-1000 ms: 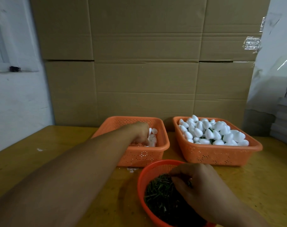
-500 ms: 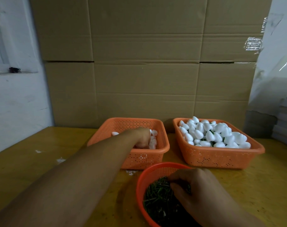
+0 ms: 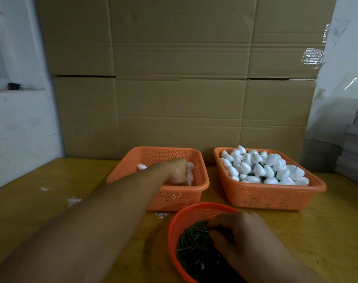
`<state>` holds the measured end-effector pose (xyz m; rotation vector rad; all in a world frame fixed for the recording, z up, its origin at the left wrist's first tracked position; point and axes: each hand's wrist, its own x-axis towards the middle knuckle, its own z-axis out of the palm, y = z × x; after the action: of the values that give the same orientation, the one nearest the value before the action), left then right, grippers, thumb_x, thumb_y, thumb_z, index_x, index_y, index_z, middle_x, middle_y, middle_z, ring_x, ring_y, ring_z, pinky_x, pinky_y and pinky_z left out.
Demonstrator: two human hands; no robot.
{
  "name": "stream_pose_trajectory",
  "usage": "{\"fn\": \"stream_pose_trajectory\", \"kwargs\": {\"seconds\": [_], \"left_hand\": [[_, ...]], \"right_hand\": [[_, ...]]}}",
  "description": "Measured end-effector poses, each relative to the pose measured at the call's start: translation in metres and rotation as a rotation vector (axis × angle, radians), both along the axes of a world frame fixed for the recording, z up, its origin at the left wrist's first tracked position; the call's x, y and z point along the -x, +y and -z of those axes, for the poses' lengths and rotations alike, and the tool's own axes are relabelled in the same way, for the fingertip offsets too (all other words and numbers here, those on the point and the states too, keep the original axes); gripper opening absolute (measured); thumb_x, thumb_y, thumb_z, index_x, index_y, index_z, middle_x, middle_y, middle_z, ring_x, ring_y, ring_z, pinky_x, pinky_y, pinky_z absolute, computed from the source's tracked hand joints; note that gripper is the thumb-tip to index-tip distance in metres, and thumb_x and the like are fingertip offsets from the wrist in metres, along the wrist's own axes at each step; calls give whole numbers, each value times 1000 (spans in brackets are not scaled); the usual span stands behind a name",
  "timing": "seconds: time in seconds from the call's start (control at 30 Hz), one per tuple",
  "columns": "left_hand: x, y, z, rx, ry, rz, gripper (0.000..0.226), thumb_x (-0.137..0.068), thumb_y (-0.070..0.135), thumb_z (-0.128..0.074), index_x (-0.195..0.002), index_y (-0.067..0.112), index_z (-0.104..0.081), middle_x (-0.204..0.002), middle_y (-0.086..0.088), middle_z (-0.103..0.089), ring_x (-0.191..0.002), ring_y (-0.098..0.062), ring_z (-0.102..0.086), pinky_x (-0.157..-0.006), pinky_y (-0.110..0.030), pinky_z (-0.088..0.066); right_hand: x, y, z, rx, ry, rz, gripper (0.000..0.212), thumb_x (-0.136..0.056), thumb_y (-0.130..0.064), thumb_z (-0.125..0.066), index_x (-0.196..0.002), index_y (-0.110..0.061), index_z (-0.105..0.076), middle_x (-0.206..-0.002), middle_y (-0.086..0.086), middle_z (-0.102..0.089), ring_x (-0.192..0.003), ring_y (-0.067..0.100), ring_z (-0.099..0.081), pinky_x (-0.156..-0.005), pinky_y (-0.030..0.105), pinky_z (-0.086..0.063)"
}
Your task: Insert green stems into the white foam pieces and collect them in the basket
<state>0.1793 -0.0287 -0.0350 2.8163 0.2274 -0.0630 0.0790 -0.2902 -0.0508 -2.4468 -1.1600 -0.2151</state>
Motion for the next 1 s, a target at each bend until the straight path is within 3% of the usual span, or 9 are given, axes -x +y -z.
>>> {"fn": "stream_pose_trajectory", "kwargs": {"seconds": [0.07, 0.2, 0.37, 0.5, 0.57, 0.67, 0.8, 0.87, 1.0], "left_hand": [[5, -3, -4, 17, -88, -6, 20, -79, 15, -79, -84, 22, -61, -67, 17, -62, -67, 0, -56, -45, -13, -40], [20, -8, -15, 109, -346, -39, 45, -80, 17, -81, -120, 19, -59, -105, 6, -62, -95, -16, -62, -79, -31, -54], [63, -20, -28, 183, -620, 16, 22, -76, 20, -83, -92, 22, -67, -89, 14, -57, -77, -3, -54, -70, -23, -42], [102, -33, -26, 194, -816, 40, 19, -82, 11, -77, -99, 18, -71, -95, 3, -56, -83, -9, -55, -75, -26, -45], [120, -41, -22, 206, -876, 61, 25, -86, 5, -71, -108, 17, -73, -99, 2, -54, -88, -5, -54, -78, -20, -44], [146, -54, -10, 284, -900, 125, 30, -88, 4, -69, -114, 20, -72, -105, 8, -54, -98, 1, -54, -81, -9, -41], [169, -66, 8, 518, -822, 184, 29, -98, 14, -63, -124, 26, -68, -125, 11, -65, -124, -2, -56, -106, -37, -46], [177, -72, 16, 614, -775, 206, 35, -100, 20, -60, -130, 36, -60, -134, 10, -62, -129, -5, -54, -107, -40, -47], [184, -78, 23, 732, -682, 238, 26, -99, 30, -52, -119, 44, -59, -105, 12, -64, -91, -14, -65, -81, -40, -57]], "right_hand": [[-1, -1, 0, -2, -1, 2, 33, -79, -48, -49, -105, -35, -66, -89, -18, -73, -86, 8, -66, -78, 28, -52], [-1, -2, -3, 6, -12, -7, 35, -80, -47, -48, -104, -29, -66, -89, -13, -73, -86, 10, -66, -77, 31, -53], [2, -2, -5, 12, -10, -11, 32, -82, -46, -49, -104, -32, -67, -91, -16, -73, -88, 9, -67, -79, 32, -53], [5, -2, -5, 21, -3, -14, 28, -85, -44, -52, -104, -31, -69, -90, -16, -74, -85, 8, -68, -77, 33, -54], [6, -1, -4, 20, -15, -8, 26, -85, -43, -55, -104, -34, -70, -90, -17, -74, -84, 7, -68, -75, 32, -54], [7, 0, -2, 22, -21, -4, 24, -86, -42, -57, -104, -36, -71, -91, -18, -74, -82, 5, -67, -73, 32, -54], [7, 0, -2, 42, -10, -12, 21, -87, -41, -60, -104, -38, -72, -92, -20, -73, -81, 3, -65, -74, 30, -53], [7, -1, -3, 71, 6, -21, 19, -87, -39, -62, -102, -38, -73, -92, -19, -74, -82, 4, -65, -75, 30, -54], [4, -2, -4, 197, 46, -47, 18, -86, -48, -65, -99, -40, -73, -91, -17, -73, -81, 2, -65, -74, 30, -55]]}}
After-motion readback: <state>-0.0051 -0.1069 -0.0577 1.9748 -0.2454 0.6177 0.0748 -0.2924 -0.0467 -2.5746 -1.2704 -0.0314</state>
